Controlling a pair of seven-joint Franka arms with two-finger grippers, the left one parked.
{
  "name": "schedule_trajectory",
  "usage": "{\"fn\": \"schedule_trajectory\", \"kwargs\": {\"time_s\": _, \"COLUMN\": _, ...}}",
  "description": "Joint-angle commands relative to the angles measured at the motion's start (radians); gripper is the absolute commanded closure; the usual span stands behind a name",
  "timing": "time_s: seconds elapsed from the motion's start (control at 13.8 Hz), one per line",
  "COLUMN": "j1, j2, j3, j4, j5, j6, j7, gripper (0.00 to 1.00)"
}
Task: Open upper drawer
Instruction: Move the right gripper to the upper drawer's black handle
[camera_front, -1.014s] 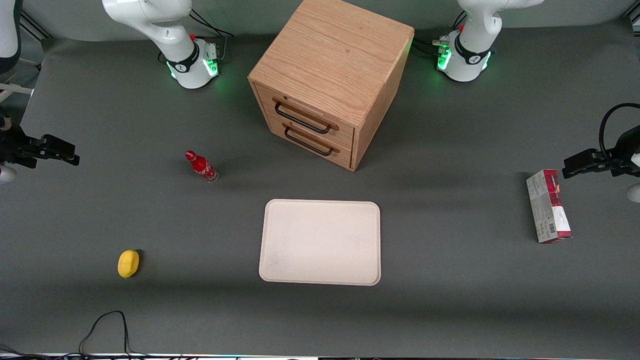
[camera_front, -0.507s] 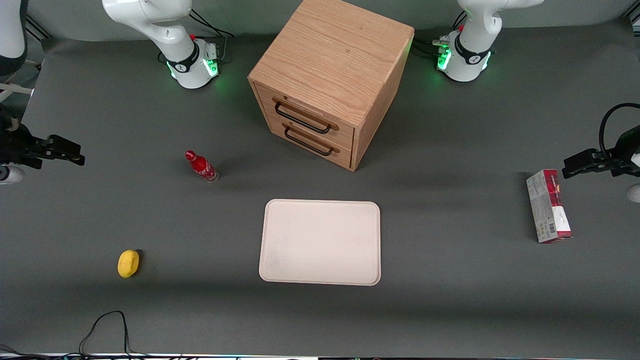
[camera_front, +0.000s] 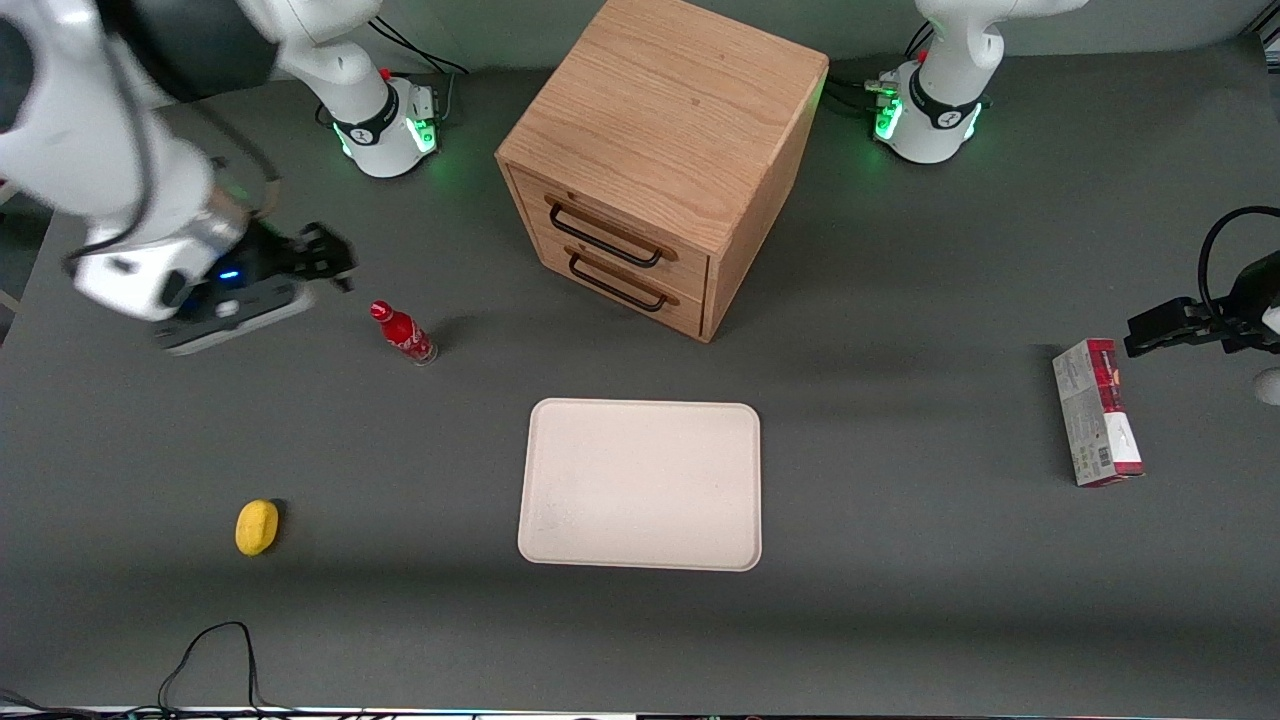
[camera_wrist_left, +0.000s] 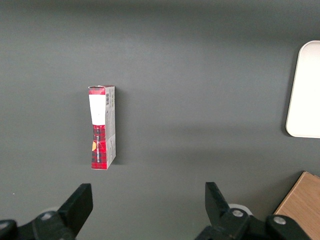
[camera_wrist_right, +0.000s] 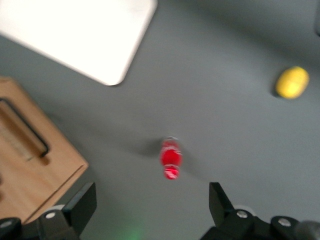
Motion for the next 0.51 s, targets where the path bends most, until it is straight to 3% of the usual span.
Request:
{"fn": "schedule_trajectory", "kwargs": {"time_s": 0.0, "j1": 0.15, "j2": 0.039, "j3": -0.015, "j4": 0.013, "j5": 0.024, "j6": -0.011, "j7": 0.007, "gripper": 0.0}}
{"fn": "schedule_trajectory", "kwargs": {"time_s": 0.14, "j1": 0.261, "j2": 0.08, "j3": -0.015, "j4": 0.039, "j5": 0.022, "j6": -0.01, "j7": 0.005, "gripper": 0.0}}
{"fn": "schedule_trajectory", "kwargs": {"time_s": 0.43, "j1": 0.347, "j2": 0.122, "j3": -0.015, "j4": 0.054, "j5": 0.025, "j6": 0.003, "j7": 0.004, "gripper": 0.0}}
